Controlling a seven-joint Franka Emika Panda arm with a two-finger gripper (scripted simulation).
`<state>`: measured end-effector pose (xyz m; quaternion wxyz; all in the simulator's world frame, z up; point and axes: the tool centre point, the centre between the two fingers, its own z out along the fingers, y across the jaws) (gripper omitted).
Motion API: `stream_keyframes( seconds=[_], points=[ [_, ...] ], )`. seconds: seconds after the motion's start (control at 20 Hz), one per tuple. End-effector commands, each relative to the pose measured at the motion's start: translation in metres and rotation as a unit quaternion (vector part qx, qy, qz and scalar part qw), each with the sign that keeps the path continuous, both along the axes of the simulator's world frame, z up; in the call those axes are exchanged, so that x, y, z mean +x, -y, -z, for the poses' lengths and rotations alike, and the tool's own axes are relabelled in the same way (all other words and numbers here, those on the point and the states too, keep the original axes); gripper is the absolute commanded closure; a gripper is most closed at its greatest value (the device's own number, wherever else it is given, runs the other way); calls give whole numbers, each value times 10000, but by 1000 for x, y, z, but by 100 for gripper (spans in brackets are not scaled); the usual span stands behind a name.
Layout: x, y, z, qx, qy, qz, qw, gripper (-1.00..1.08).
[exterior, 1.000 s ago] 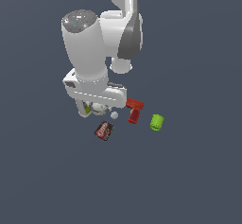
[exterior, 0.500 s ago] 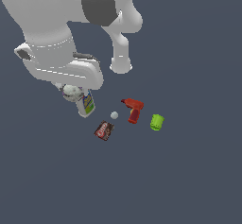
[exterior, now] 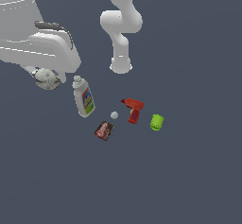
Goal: Pick up a designated object from a clutter of objects.
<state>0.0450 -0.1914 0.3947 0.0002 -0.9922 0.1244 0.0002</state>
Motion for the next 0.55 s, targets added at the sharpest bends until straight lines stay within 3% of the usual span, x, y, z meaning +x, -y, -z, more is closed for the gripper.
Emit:
stream_keyframes(
  seconds=[0.0,0.5],
  points=[
    [2,6,-10,-1,2,-4,10000,108],
    [6,16,-23,-1,2,-4,10000,108]
  ],
)
